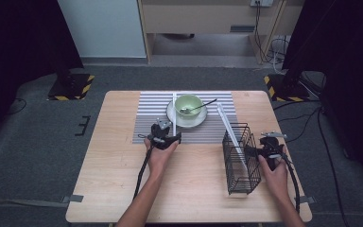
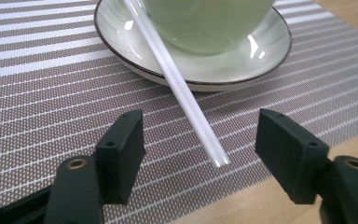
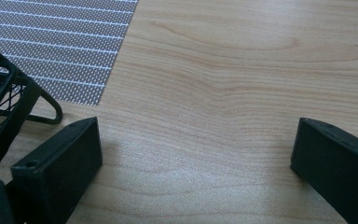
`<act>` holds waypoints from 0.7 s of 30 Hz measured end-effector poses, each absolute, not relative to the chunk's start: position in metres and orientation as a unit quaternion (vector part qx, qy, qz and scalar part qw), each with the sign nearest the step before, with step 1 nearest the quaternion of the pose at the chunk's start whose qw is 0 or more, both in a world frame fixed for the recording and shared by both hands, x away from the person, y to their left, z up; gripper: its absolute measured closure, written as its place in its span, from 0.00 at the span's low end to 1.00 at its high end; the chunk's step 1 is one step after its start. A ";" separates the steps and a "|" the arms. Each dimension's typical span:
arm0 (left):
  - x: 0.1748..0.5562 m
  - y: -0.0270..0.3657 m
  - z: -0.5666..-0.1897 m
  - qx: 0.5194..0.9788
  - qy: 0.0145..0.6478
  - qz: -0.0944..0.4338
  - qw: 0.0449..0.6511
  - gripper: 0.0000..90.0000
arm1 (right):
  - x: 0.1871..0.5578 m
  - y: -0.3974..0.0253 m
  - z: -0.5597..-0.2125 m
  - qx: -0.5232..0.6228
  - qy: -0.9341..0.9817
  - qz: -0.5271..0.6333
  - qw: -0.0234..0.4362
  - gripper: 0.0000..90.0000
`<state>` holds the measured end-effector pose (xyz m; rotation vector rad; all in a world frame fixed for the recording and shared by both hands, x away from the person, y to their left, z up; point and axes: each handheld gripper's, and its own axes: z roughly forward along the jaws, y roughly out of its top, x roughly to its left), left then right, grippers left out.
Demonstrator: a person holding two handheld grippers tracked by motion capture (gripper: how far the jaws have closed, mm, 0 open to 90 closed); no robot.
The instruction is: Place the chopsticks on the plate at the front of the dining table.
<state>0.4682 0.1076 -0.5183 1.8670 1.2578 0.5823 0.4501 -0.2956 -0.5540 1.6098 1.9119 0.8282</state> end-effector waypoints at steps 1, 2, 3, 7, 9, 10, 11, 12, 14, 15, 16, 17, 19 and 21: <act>0.467 0.108 -0.517 0.740 0.492 0.230 0.396 0.33 | 0.450 -0.296 -0.554 0.592 0.703 0.304 0.252 0.02; 0.466 0.108 -0.516 0.744 0.487 0.230 0.397 0.32 | 0.450 -0.296 -0.554 0.591 0.703 0.304 0.252 0.02; 0.465 0.109 -0.515 0.747 0.483 0.228 0.396 0.31 | 0.450 -0.296 -0.554 0.591 0.703 0.304 0.252 0.02; 0.462 0.108 -0.512 0.762 0.461 0.227 0.394 0.29 | 0.450 -0.296 -0.554 0.592 0.703 0.304 0.252 0.02; 0.460 0.107 -0.511 0.769 0.451 0.224 0.394 0.27 | 0.450 -0.296 -0.554 0.592 0.703 0.304 0.252 0.02; 0.459 0.107 -0.510 0.775 0.441 0.223 0.394 0.27 | 0.450 -0.296 -0.554 0.592 0.703 0.304 0.252 0.02; 0.458 0.106 -0.510 0.777 0.438 0.223 0.393 0.26 | 0.450 -0.296 -0.554 0.591 0.703 0.304 0.252 0.02; 0.457 0.105 -0.509 0.781 0.432 0.227 0.390 0.25 | 0.450 -0.296 -0.554 0.592 0.703 0.304 0.252 0.02; 0.454 0.104 -0.507 0.785 0.422 0.232 0.389 0.22 | 0.450 -0.296 -0.554 0.592 0.703 0.304 0.251 0.02; 0.453 0.104 -0.507 0.786 0.419 0.234 0.390 0.21 | 0.450 -0.296 -0.554 0.592 0.703 0.304 0.252 0.02; 0.452 0.104 -0.505 0.789 0.413 0.235 0.390 0.20 | 0.450 -0.296 -0.554 0.592 0.703 0.304 0.252 0.02; 0.451 0.104 -0.504 0.791 0.408 0.234 0.391 0.19 | 0.450 -0.296 -0.554 0.592 0.703 0.304 0.252 0.02; 0.449 0.104 -0.503 0.795 0.400 0.230 0.395 0.17 | 0.450 -0.296 -0.554 0.592 0.703 0.304 0.252 0.02; 0.447 0.104 -0.502 0.800 0.392 0.219 0.399 0.15 | 0.450 -0.296 -0.554 0.592 0.703 0.304 0.252 0.02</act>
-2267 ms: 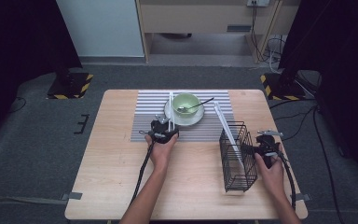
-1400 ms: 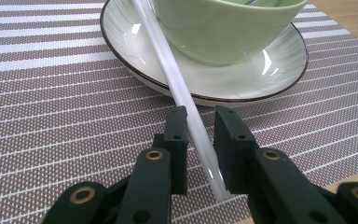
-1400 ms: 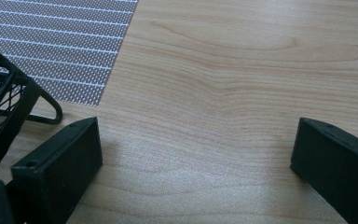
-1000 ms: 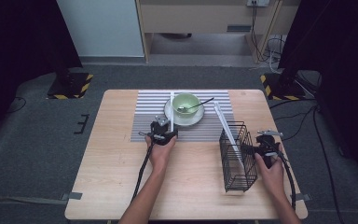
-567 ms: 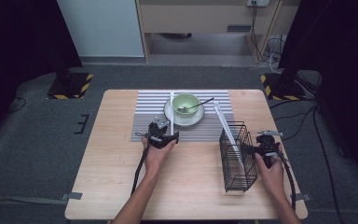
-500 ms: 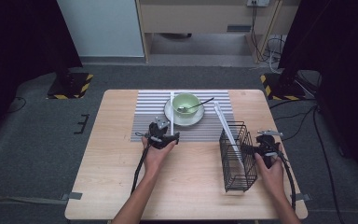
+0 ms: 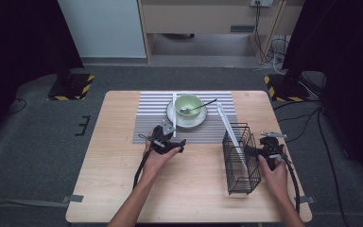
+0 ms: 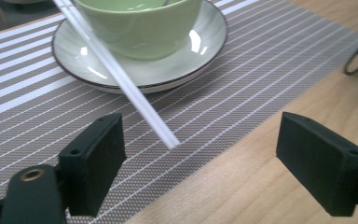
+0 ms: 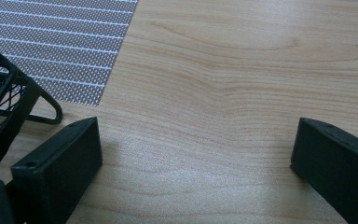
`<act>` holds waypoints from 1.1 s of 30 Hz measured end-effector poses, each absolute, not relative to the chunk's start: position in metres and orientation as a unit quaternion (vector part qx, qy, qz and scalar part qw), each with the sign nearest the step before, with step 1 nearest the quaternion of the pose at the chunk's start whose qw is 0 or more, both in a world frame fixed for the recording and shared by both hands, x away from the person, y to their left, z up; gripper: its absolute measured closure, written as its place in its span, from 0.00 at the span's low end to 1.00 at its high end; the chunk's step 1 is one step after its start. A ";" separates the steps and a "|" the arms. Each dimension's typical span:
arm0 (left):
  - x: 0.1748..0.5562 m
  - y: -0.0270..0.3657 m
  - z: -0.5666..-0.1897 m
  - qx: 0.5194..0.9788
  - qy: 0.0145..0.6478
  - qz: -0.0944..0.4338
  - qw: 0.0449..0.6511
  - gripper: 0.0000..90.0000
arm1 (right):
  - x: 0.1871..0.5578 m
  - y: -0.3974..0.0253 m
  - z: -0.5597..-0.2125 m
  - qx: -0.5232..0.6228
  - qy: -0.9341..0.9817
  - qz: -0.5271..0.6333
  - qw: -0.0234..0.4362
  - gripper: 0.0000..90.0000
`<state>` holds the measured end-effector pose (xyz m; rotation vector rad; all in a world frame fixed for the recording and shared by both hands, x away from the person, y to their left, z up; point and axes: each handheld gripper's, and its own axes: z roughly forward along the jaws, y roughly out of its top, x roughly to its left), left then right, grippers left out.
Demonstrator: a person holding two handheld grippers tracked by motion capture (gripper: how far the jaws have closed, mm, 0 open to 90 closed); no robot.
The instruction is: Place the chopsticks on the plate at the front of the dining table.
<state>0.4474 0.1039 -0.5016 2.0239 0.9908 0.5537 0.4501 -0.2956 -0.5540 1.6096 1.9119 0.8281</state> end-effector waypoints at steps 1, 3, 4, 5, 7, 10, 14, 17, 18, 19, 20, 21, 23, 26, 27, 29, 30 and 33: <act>0.446 0.104 -0.501 0.803 0.385 0.210 0.403 0.13 | 0.450 -0.296 -0.554 0.592 0.703 0.304 0.252 0.02; 0.444 0.104 -0.501 0.808 0.377 0.206 0.404 0.11 | 0.450 -0.296 -0.554 0.592 0.703 0.304 0.251 0.02; 0.443 0.105 -0.501 0.809 0.372 0.203 0.407 0.10 | 0.450 -0.296 -0.554 0.592 0.703 0.304 0.252 0.02; 0.443 0.105 -0.501 0.808 0.370 0.198 0.413 0.10 | 0.450 -0.296 -0.554 0.592 0.703 0.304 0.252 0.02; 0.443 0.106 -0.501 0.809 0.368 0.189 0.417 0.08 | 0.450 -0.296 -0.554 0.592 0.703 0.304 0.252 0.02; 0.441 0.108 -0.501 0.812 0.368 0.181 0.417 0.07 | 0.450 -0.296 -0.554 0.592 0.703 0.304 0.251 0.02; 0.437 0.111 -0.499 0.816 0.364 0.183 0.410 0.07 | 0.450 -0.296 -0.554 0.592 0.703 0.304 0.252 0.02; 0.435 0.116 -0.498 0.814 0.365 0.185 0.412 0.07 | 0.450 -0.296 -0.554 0.592 0.703 0.304 0.252 0.02; 0.433 0.118 -0.497 0.815 0.364 0.186 0.411 0.07 | 0.450 -0.296 -0.554 0.592 0.703 0.305 0.252 0.02; 0.432 0.120 -0.496 0.815 0.364 0.187 0.411 0.07 | 0.450 -0.296 -0.554 0.592 0.703 0.304 0.252 0.02; 0.431 0.122 -0.496 0.815 0.364 0.189 0.410 0.07 | 0.450 -0.296 -0.554 0.592 0.703 0.304 0.252 0.02; 0.429 0.125 -0.495 0.815 0.364 0.191 0.408 0.07 | 0.450 -0.296 -0.554 0.592 0.703 0.304 0.252 0.02; 0.427 0.130 -0.494 0.815 0.366 0.192 0.405 0.07 | 0.450 -0.296 -0.554 0.592 0.703 0.304 0.252 0.02; 0.424 0.137 -0.492 0.815 0.370 0.195 0.402 0.07 | 0.450 -0.296 -0.554 0.592 0.703 0.304 0.252 0.02; 0.423 0.140 -0.491 0.815 0.371 0.198 0.398 0.07 | 0.450 -0.296 -0.554 0.592 0.703 0.304 0.251 0.02; 0.420 0.146 -0.491 0.814 0.374 0.198 0.398 0.07 | 0.450 -0.296 -0.554 0.592 0.703 0.304 0.252 0.02; 0.419 0.147 -0.490 0.814 0.374 0.199 0.396 0.07 | 0.450 -0.296 -0.554 0.592 0.703 0.304 0.252 0.02; 0.414 0.154 -0.490 0.814 0.378 0.203 0.390 0.07 | 0.450 -0.296 -0.554 0.592 0.703 0.304 0.252 0.02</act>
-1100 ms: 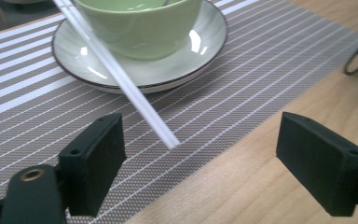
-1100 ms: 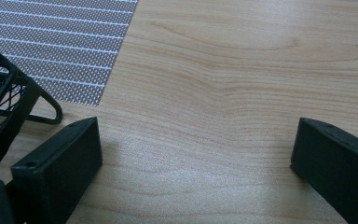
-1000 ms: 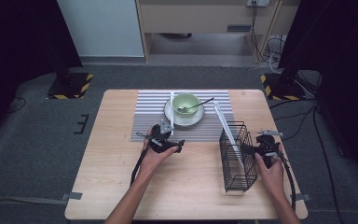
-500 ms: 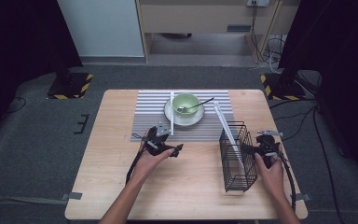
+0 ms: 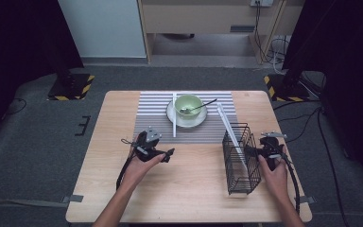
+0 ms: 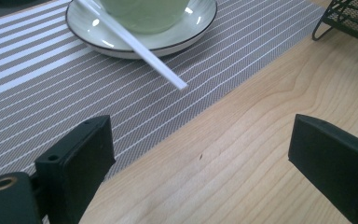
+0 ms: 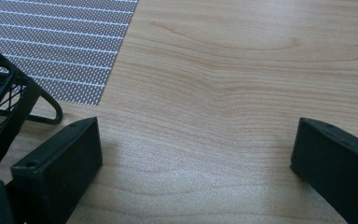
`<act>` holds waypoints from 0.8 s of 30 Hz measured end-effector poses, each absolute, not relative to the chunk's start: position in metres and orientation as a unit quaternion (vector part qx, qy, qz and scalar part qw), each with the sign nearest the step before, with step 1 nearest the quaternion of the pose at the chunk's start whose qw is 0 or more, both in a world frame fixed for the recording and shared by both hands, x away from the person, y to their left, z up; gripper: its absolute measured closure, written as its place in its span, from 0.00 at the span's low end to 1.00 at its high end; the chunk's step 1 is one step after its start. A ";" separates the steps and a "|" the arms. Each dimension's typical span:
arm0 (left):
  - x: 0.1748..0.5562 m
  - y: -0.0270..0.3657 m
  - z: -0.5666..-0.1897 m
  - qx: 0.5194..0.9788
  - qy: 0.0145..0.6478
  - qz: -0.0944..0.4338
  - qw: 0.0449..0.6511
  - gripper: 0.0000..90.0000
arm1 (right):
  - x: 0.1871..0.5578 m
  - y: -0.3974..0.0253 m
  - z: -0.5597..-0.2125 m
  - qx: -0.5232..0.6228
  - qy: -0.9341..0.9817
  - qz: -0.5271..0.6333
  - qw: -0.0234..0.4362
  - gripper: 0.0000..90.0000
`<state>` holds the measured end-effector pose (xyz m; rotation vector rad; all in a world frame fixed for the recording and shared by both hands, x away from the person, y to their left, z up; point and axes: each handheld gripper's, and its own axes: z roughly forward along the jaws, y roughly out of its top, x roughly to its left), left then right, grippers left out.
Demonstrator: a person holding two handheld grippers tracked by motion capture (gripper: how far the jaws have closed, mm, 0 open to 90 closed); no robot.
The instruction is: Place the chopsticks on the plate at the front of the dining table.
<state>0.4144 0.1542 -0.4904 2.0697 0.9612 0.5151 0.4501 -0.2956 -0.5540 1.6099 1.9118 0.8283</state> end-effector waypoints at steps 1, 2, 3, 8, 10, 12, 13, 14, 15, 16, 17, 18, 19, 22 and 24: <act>0.413 0.156 -0.491 0.815 0.380 0.204 0.386 0.07 | 0.450 -0.296 -0.554 0.592 0.703 0.304 0.251 0.02; 0.412 0.159 -0.491 0.816 0.382 0.205 0.383 0.07 | 0.450 -0.296 -0.554 0.592 0.703 0.304 0.251 0.02; 0.410 0.161 -0.492 0.817 0.382 0.205 0.381 0.07 | 0.450 -0.296 -0.554 0.592 0.703 0.304 0.252 0.02; 0.404 0.170 -0.496 0.825 0.384 0.208 0.360 0.07 | 0.450 -0.296 -0.554 0.592 0.703 0.304 0.251 0.02; 0.401 0.174 -0.499 0.826 0.385 0.208 0.355 0.07 | 0.450 -0.296 -0.554 0.592 0.703 0.304 0.252 0.02; 0.399 0.178 -0.501 0.826 0.388 0.206 0.352 0.07 | 0.450 -0.296 -0.554 0.592 0.703 0.304 0.252 0.02; 0.398 0.180 -0.503 0.826 0.390 0.206 0.351 0.07 | 0.450 -0.296 -0.554 0.592 0.703 0.304 0.252 0.02; 0.397 0.182 -0.504 0.826 0.392 0.205 0.349 0.07 | 0.450 -0.296 -0.554 0.592 0.703 0.304 0.251 0.02; 0.396 0.184 -0.505 0.827 0.393 0.204 0.347 0.06 | 0.450 -0.296 -0.554 0.592 0.703 0.304 0.252 0.02; 0.395 0.186 -0.507 0.826 0.396 0.203 0.347 0.06 | 0.450 -0.296 -0.554 0.592 0.703 0.304 0.251 0.02; 0.394 0.188 -0.507 0.826 0.397 0.202 0.346 0.06 | 0.450 -0.296 -0.554 0.592 0.703 0.304 0.252 0.02; 0.393 0.190 -0.509 0.827 0.398 0.200 0.344 0.06 | 0.450 -0.296 -0.554 0.592 0.703 0.304 0.251 0.02; 0.393 0.190 -0.509 0.827 0.398 0.200 0.343 0.06 | 0.450 -0.296 -0.554 0.592 0.703 0.304 0.252 0.02; 0.391 0.194 -0.512 0.829 0.399 0.200 0.337 0.06 | 0.450 -0.296 -0.554 0.592 0.703 0.304 0.252 0.02; 0.390 0.197 -0.515 0.831 0.400 0.201 0.332 0.06 | 0.450 -0.296 -0.554 0.592 0.703 0.304 0.252 0.02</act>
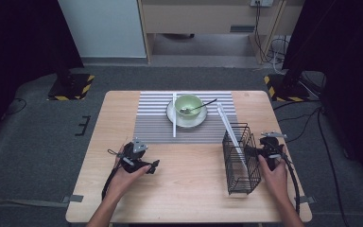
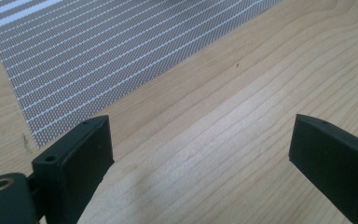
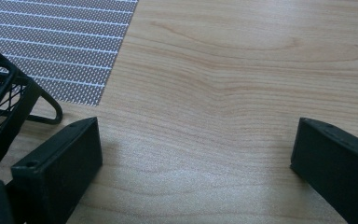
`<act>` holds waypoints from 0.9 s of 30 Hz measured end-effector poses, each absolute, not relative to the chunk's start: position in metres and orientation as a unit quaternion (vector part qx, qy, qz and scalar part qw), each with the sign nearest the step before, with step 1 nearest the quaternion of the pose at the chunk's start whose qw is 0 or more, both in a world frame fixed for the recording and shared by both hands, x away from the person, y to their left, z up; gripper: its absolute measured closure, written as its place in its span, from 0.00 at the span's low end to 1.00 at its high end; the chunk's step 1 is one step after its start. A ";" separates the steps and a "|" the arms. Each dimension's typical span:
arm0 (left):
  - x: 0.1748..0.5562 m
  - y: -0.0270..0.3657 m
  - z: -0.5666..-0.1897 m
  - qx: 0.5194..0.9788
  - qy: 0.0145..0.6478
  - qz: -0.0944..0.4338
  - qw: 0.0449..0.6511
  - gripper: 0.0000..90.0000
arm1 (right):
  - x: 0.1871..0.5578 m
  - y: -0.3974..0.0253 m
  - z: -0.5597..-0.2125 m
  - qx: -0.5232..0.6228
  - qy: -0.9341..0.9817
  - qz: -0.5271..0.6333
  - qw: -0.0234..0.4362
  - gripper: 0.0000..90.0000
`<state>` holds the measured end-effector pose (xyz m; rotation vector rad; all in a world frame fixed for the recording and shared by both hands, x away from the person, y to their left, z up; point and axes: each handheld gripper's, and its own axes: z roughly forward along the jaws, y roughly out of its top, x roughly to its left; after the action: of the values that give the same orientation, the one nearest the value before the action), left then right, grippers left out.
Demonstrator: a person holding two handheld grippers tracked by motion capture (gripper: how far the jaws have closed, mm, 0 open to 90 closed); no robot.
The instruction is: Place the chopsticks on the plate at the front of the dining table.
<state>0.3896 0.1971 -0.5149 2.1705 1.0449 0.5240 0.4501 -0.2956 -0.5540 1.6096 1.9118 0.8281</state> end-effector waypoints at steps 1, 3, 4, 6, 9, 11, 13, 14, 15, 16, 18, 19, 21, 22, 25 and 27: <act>0.389 0.199 -0.516 0.831 0.401 0.201 0.329 0.06 | 0.450 -0.296 -0.554 0.592 0.703 0.304 0.252 0.02; 0.388 0.203 -0.519 0.831 0.405 0.200 0.325 0.06 | 0.450 -0.296 -0.554 0.592 0.703 0.304 0.252 0.02; 0.388 0.205 -0.520 0.831 0.406 0.198 0.323 0.06 | 0.450 -0.296 -0.554 0.592 0.703 0.304 0.252 0.02; 0.388 0.209 -0.523 0.831 0.411 0.197 0.319 0.06 | 0.450 -0.296 -0.554 0.592 0.703 0.304 0.252 0.02; 0.387 0.215 -0.526 0.830 0.416 0.198 0.315 0.06 | 0.450 -0.296 -0.554 0.592 0.703 0.304 0.252 0.02; 0.387 0.218 -0.527 0.829 0.417 0.199 0.315 0.06 | 0.450 -0.296 -0.554 0.592 0.703 0.304 0.252 0.02; 0.388 0.221 -0.528 0.829 0.418 0.200 0.314 0.05 | 0.450 -0.296 -0.554 0.592 0.703 0.304 0.252 0.02; 0.388 0.223 -0.530 0.829 0.419 0.200 0.312 0.05 | 0.450 -0.296 -0.554 0.592 0.703 0.304 0.252 0.02; 0.388 0.224 -0.531 0.828 0.421 0.200 0.311 0.05 | 0.450 -0.296 -0.554 0.592 0.703 0.304 0.252 0.02; 0.389 0.225 -0.534 0.827 0.425 0.199 0.310 0.05 | 0.450 -0.296 -0.554 0.592 0.703 0.304 0.252 0.02; 0.391 0.228 -0.539 0.823 0.434 0.196 0.310 0.05 | 0.450 -0.296 -0.554 0.592 0.703 0.304 0.252 0.02; 0.391 0.229 -0.541 0.819 0.438 0.194 0.317 0.04 | 0.450 -0.296 -0.554 0.592 0.703 0.304 0.252 0.02; 0.391 0.231 -0.543 0.811 0.445 0.196 0.326 0.04 | 0.450 -0.296 -0.554 0.592 0.703 0.304 0.252 0.02; 0.391 0.232 -0.544 0.809 0.446 0.198 0.329 0.04 | 0.450 -0.296 -0.554 0.592 0.703 0.304 0.252 0.02; 0.392 0.232 -0.544 0.809 0.447 0.199 0.327 0.02 | 0.450 -0.295 -0.554 0.592 0.702 0.304 0.252 0.02; 0.392 0.232 -0.544 0.807 0.450 0.199 0.327 0.02 | 0.450 -0.295 -0.554 0.595 0.700 0.303 0.253 0.02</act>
<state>0.3918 0.2317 -0.5440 2.1129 1.1801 0.5216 0.4495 -0.2947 -0.5540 1.6190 1.9029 0.8243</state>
